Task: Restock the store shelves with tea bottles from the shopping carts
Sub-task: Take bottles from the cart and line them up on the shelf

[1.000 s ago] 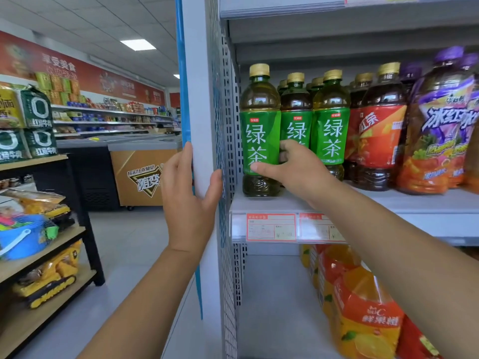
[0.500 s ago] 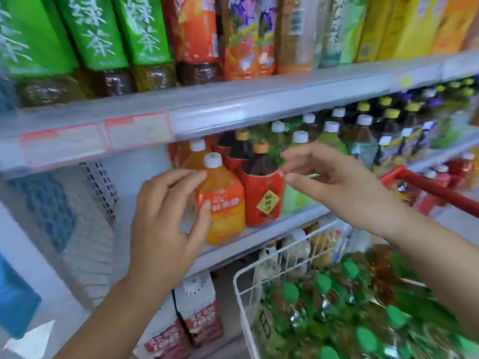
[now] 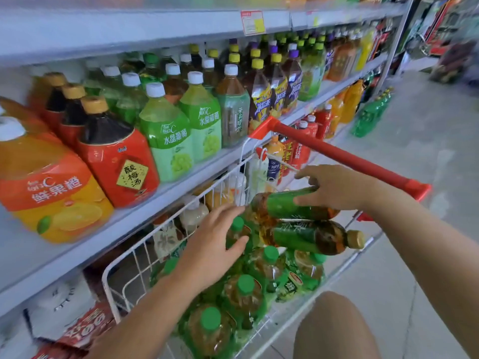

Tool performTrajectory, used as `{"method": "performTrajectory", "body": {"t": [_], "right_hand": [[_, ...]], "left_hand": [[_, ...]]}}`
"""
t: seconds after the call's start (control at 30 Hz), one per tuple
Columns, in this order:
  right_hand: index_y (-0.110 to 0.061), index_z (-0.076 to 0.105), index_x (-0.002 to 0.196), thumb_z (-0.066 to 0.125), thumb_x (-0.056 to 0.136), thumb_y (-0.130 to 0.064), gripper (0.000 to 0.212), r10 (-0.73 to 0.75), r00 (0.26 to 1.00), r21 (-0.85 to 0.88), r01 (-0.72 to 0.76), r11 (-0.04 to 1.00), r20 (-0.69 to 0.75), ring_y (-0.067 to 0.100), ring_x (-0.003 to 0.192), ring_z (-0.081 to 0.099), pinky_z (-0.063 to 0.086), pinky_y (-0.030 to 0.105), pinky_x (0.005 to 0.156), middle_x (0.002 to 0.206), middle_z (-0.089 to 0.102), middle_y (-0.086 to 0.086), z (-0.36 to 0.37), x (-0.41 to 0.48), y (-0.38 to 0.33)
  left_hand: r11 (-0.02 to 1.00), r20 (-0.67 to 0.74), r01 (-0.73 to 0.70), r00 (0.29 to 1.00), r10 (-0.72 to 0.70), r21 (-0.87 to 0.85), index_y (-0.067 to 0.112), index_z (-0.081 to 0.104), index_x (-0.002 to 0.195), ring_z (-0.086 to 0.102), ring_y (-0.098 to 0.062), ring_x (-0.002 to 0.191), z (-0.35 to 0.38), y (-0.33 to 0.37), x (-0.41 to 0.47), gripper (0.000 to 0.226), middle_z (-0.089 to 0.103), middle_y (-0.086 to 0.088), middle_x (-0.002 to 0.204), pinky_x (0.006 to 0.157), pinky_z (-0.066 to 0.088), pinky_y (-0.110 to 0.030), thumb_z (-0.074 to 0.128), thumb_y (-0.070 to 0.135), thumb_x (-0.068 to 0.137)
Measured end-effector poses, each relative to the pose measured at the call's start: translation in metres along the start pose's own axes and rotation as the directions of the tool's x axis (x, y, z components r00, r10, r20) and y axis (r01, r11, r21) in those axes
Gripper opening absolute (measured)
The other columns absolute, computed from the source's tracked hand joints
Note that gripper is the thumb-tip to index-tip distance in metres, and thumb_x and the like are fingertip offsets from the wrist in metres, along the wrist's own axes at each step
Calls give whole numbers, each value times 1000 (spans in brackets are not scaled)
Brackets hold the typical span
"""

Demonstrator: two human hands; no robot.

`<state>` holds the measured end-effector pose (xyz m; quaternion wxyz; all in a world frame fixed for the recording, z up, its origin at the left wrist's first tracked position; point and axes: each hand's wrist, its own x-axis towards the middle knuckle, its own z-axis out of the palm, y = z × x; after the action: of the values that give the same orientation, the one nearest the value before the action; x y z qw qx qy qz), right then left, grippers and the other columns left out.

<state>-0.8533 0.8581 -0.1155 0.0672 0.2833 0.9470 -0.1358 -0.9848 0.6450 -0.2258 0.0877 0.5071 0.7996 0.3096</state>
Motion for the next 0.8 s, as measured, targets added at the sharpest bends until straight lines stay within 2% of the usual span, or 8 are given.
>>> {"method": "performTrajectory", "body": {"t": [0.13,0.23,0.33,0.5,0.57,0.63,0.7,0.8], "right_hand": [[-30,38,140,74,74,-53,78,-10,993,-221,36,975,115,21,118,44,39,36,100,126,46,0,5,-3,6],[-34,40,137,75,70,-51,77,-109,994,-304,112,946,28,19,114,44,42,38,96,122,52,-4,15,-3,11],[-39,47,132,74,67,-52,71,-175,982,-263,149,953,-77,14,107,53,47,32,88,119,61,-10,9,-8,11],[-50,44,113,80,59,-54,65,-211,977,32,212,977,-19,11,87,65,54,37,82,100,68,-8,-20,-22,-11],[-46,51,108,86,60,-43,59,-283,959,217,274,937,10,5,92,65,54,33,85,105,66,-13,-25,-27,-23],[-39,55,109,86,67,-35,52,-327,945,410,294,863,11,5,94,67,54,29,85,105,69,-12,-24,-28,-28],[-36,57,115,73,77,-45,42,-294,955,584,265,767,-47,4,98,67,52,28,88,108,71,-10,-18,-32,-27],[-33,59,120,40,86,-61,48,-127,971,640,230,733,-203,4,102,65,53,30,92,113,67,-10,-8,-45,-10]], "left_hand": [[1000,21,15,1000,-15,-17,44,31,145,30,-1,138,1,-2,4,58,25,21,152,116,28,-30,58,43,93],[998,23,24,999,-23,-52,43,32,144,31,0,136,-3,3,10,58,27,22,150,115,29,-31,58,43,93],[997,37,22,999,-20,-69,44,30,145,29,6,130,-7,13,18,62,26,26,149,110,27,-25,62,46,91],[995,152,-83,984,89,-46,44,19,150,17,8,134,-25,42,40,91,15,27,155,115,18,-27,74,53,78],[993,197,-90,975,103,-74,49,24,146,34,5,130,-34,49,46,95,33,22,151,112,32,-29,80,53,69],[993,195,-62,978,80,-98,55,32,136,59,-4,111,-39,49,46,90,59,19,127,95,51,-35,81,54,61],[991,147,-37,987,57,-130,57,35,132,65,-7,97,-42,44,40,86,65,19,112,85,55,-35,80,53,58],[972,123,30,992,-2,-232,52,43,126,64,4,93,-42,40,29,78,65,22,108,81,51,-20,84,46,61]]}}
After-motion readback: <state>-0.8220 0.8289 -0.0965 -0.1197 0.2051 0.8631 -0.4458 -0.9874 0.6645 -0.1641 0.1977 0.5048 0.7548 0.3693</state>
